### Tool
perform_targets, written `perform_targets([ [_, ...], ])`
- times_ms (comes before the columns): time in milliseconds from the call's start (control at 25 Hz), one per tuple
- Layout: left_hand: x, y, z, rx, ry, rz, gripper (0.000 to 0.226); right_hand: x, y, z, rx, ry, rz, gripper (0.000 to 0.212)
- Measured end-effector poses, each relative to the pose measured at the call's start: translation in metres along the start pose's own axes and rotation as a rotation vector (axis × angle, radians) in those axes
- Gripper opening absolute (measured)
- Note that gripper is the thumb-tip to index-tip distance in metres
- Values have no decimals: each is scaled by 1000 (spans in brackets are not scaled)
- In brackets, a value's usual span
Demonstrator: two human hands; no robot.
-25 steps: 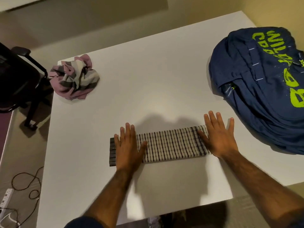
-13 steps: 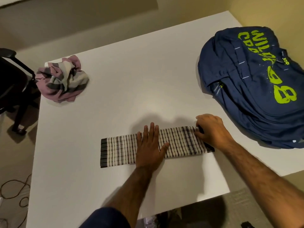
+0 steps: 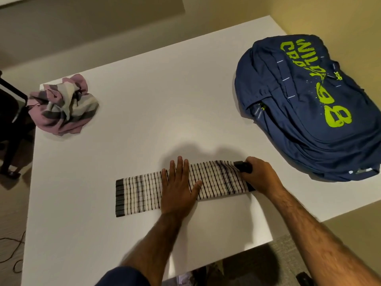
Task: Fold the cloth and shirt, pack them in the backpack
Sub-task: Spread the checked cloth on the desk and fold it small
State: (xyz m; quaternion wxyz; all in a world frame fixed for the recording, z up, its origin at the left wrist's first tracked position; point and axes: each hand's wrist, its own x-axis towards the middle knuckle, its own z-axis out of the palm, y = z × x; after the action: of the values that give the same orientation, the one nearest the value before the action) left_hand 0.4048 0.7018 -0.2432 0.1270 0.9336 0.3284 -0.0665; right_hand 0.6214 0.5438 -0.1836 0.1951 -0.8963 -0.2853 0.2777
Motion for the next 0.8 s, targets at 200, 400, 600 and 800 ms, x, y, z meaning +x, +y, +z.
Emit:
perform_targets([
  [200,-1,-9,-16,-31,-37,15,75,-18,-10,8,272,200,45,10],
  [400,-46,-116,-49,32,43,-89,72,-14,-45,0,271,214,27,9],
  [600,-91,-206,-39,16,-22,-87,67,-19,-111,12,181,217,-11,17],
  [800,-91,-229,-33,45,-106,4,70,-56,-195,57,198,215,-29,26],
])
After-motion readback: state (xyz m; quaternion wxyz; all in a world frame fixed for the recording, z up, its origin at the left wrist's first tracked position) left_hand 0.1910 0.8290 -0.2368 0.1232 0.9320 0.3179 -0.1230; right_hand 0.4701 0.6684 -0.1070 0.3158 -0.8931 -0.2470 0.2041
